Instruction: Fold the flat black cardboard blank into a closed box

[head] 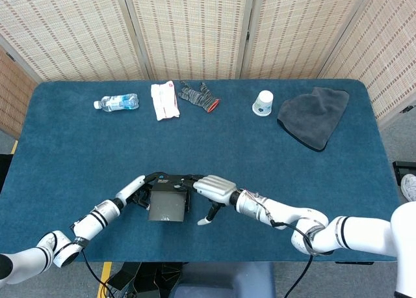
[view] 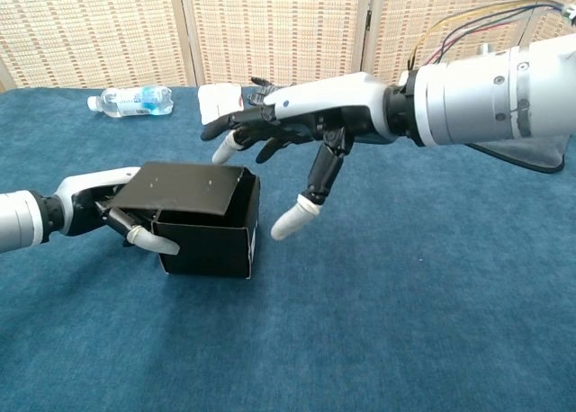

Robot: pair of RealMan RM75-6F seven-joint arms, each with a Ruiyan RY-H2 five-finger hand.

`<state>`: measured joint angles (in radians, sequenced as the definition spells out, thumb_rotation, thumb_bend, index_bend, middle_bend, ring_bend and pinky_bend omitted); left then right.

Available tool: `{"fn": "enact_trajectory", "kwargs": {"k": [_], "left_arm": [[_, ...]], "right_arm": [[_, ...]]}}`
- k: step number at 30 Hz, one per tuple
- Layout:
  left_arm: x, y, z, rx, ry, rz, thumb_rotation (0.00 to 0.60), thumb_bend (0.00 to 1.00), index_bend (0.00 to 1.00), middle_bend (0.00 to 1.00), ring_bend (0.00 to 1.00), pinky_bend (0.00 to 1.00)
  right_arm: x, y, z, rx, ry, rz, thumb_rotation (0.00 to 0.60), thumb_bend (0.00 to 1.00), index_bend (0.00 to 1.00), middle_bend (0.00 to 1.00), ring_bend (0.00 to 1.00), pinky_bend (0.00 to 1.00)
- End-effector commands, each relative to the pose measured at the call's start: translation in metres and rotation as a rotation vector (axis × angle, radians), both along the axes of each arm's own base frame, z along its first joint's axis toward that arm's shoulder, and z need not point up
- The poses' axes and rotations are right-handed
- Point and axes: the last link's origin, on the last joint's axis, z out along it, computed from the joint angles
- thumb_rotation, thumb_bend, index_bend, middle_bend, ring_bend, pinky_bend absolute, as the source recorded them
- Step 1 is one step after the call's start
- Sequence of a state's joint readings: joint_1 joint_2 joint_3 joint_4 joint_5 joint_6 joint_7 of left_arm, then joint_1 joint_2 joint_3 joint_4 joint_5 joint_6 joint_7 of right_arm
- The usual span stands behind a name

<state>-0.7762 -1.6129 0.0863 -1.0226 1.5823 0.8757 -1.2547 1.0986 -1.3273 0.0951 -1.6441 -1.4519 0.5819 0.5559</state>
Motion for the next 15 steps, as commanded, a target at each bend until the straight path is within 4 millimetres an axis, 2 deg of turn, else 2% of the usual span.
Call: {"fn": "enact_trajectory", "kwargs": {"k": [1, 15], "left_arm": [[0.000, 0.000, -0.001, 0.000, 0.003, 0.001, 0.600, 0.14, 0.19, 0.26, 0.64, 0.78], [-0.002, -0.001, -0.007, 0.017, 0.026, 0.028, 0.600, 0.14, 0.14, 0.25, 0.62, 0.78]], "right_arm": [[0.000, 0.001, -0.006, 0.003, 0.019, 0.007, 0.600, 0.00, 0.00, 0.10, 0.06, 0.07], [0.018, -0.006, -0.033, -0.089, 0.055, 0.062, 0.600, 0.00, 0.00, 0.13, 0.07, 0.07]]}}
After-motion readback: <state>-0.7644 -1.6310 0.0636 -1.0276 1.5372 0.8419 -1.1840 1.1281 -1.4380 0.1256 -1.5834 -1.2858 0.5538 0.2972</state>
